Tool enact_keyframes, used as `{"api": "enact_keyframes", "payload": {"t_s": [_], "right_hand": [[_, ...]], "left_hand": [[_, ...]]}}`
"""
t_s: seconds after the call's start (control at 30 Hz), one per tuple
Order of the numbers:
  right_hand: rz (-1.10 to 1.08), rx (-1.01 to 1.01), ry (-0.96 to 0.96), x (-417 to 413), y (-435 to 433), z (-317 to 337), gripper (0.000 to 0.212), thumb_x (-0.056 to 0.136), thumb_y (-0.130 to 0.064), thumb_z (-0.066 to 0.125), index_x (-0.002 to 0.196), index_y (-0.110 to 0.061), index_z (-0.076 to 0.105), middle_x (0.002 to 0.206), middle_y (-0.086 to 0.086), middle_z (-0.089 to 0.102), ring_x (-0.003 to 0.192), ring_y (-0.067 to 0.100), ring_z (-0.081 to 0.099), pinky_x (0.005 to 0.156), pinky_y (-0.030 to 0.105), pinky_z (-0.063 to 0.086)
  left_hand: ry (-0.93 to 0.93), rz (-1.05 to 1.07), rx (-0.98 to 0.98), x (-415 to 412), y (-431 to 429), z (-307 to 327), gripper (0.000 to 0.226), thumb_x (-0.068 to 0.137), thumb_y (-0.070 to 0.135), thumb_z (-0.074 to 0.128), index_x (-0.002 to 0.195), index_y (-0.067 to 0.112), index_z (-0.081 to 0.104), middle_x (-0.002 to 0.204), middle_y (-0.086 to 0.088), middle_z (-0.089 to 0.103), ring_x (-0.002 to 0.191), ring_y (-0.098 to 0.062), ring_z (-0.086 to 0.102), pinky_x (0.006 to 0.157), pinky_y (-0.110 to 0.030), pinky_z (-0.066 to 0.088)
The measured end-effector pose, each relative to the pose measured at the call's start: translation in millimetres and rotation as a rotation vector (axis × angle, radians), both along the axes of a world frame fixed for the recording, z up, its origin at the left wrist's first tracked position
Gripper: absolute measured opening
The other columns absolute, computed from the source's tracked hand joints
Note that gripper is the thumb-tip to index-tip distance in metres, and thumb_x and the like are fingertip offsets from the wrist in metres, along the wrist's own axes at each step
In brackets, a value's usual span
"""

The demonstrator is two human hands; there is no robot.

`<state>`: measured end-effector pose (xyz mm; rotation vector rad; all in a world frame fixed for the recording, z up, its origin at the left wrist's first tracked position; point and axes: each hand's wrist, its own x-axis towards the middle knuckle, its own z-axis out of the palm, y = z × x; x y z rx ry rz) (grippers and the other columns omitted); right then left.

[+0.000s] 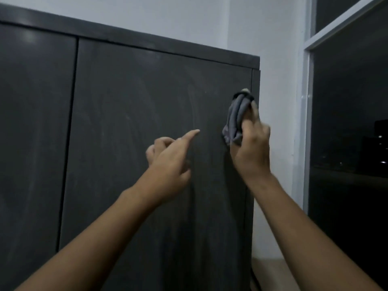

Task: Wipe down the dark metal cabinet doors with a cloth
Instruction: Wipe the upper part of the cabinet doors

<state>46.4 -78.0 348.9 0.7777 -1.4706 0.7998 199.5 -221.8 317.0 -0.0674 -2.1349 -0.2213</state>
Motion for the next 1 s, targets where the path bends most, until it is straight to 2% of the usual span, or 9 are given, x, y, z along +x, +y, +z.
{"api": "enact_keyframes", "payload": {"t_s": [0.07,0.13,0.17,0.23,0.4,0.67,0.77,0.87,1.0], "right_hand": [[-0.071,0.008,0.015,-9,0,44,0.059,0.09,-0.007,0.067,0.145,-0.008,0.043,0.161,0.01,0.028,0.112,0.034,0.045,0.095,0.032,0.045],[-0.096,0.026,-0.008,-11,-5,82,0.062,0.088,0.001,0.065,0.144,-0.006,0.042,0.163,0.011,0.022,0.122,0.038,0.039,0.102,0.039,0.045],[-0.114,0.042,-0.008,-11,-10,98,0.063,0.087,0.001,0.063,0.146,-0.005,0.041,0.163,0.012,0.021,0.126,0.04,0.037,0.106,0.042,0.043],[-0.117,0.1,-0.024,-12,-22,123,0.069,0.087,-0.004,0.06,0.15,-0.005,0.035,0.162,0.013,0.021,0.131,0.041,0.034,0.111,0.041,0.036],[-0.095,0.185,-0.042,-5,-50,131,0.084,0.081,-0.056,0.05,0.152,-0.014,0.034,0.163,0.002,0.018,0.132,0.037,0.03,0.104,0.043,0.037],[-0.066,0.446,0.343,-30,-37,106,0.051,0.091,-0.035,0.043,0.138,-0.022,0.057,0.151,-0.006,0.046,0.105,0.032,0.047,0.086,0.05,0.051],[-0.074,0.328,0.369,-49,-26,120,0.045,0.091,-0.025,0.048,0.133,-0.016,0.061,0.147,-0.001,0.051,0.094,0.034,0.05,0.087,0.042,0.05],[-0.098,0.109,0.217,-62,-18,148,0.043,0.093,-0.014,0.052,0.135,-0.015,0.058,0.147,-0.001,0.048,0.099,0.035,0.049,0.088,0.026,0.034],[-0.105,-0.148,-0.026,-64,-17,182,0.036,0.097,-0.013,0.044,0.13,-0.014,0.059,0.138,0.001,0.049,0.104,0.037,0.045,0.08,0.03,0.033]], "left_hand": [[0.062,0.069,-0.013,-4,-12,20,0.076,0.09,0.013,0.057,0.152,0.04,0.021,0.127,0.017,0.038,0.126,-0.01,0.019,0.101,-0.025,0.01],[0.061,0.103,-0.042,-8,-23,41,0.079,0.089,0.013,0.059,0.152,0.039,0.019,0.158,0.003,0.027,0.141,-0.016,0.014,0.12,-0.04,0.009],[0.043,0.121,-0.041,-11,-27,51,0.08,0.09,0.014,0.059,0.153,0.039,0.016,0.163,-0.001,0.017,0.146,-0.02,0.012,0.122,-0.048,0.011],[0.028,0.187,-0.063,-17,-33,70,0.08,0.091,0.017,0.058,0.154,0.036,0.012,0.165,-0.005,0.009,0.149,-0.025,0.008,0.122,-0.053,0.011],[0.035,0.308,-0.118,-25,-43,102,0.078,0.093,0.03,0.056,0.156,0.029,0.01,0.165,-0.009,0.009,0.149,-0.029,0.004,0.122,-0.053,0.003],[0.106,0.427,-0.292,-41,-57,106,0.067,0.099,0.031,0.038,0.157,0.011,0.011,0.163,-0.016,0.01,0.146,-0.033,0.015,0.12,-0.053,0.02],[0.096,0.494,-0.362,-43,-64,106,0.067,0.099,0.025,0.034,0.157,0.009,0.005,0.163,-0.017,0.01,0.144,-0.033,0.02,0.12,-0.05,0.023],[0.108,0.528,-0.41,-44,-67,109,0.064,0.101,0.023,0.033,0.157,0.009,0.006,0.163,-0.016,0.013,0.144,-0.031,0.024,0.121,-0.046,0.02],[0.111,0.573,-0.466,-43,-68,114,0.062,0.104,0.025,0.034,0.157,0.011,0.006,0.164,-0.015,0.014,0.144,-0.029,0.025,0.121,-0.041,0.014]]}}
